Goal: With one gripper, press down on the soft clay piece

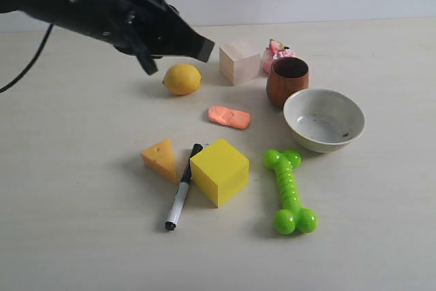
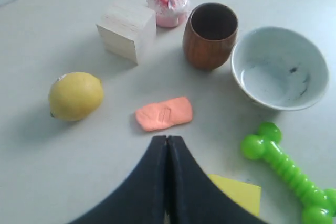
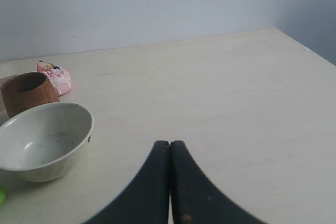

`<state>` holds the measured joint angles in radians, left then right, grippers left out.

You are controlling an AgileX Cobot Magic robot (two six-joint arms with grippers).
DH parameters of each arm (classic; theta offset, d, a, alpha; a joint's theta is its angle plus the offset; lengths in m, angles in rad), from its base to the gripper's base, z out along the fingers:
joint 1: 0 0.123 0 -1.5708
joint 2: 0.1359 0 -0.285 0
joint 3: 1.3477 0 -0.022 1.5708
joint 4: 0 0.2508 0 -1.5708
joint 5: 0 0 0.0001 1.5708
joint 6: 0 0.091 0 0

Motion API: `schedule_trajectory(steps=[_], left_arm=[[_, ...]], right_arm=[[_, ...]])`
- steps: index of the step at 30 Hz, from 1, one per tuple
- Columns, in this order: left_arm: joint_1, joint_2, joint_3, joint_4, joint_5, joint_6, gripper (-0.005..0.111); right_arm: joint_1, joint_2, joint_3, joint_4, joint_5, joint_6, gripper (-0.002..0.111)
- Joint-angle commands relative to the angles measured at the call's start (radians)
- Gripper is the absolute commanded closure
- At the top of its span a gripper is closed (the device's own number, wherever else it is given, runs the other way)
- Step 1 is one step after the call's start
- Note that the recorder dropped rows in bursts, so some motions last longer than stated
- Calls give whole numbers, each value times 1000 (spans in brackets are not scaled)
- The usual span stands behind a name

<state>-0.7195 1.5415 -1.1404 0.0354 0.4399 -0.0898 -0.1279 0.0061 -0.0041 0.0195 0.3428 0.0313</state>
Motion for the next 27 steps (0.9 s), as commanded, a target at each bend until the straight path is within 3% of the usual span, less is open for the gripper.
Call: schedule_trajectory(steps=[1,6,12,27], left_arm=[[-2,-188,146,-16,-123,-78,107],[-2,-387,270,-16,-182,-98,107],[-2,-555,303,-16,-116,-96,107],[2,-669,306,81,-114,-69,107]], right_arm=[[-5,-6,4,1,-6,-1,108],[-5,-6,4,1,-6,-1,108],[-5,-6,4,1,-6,-3,108],[-5,-6,4,1,-6,-1,108]])
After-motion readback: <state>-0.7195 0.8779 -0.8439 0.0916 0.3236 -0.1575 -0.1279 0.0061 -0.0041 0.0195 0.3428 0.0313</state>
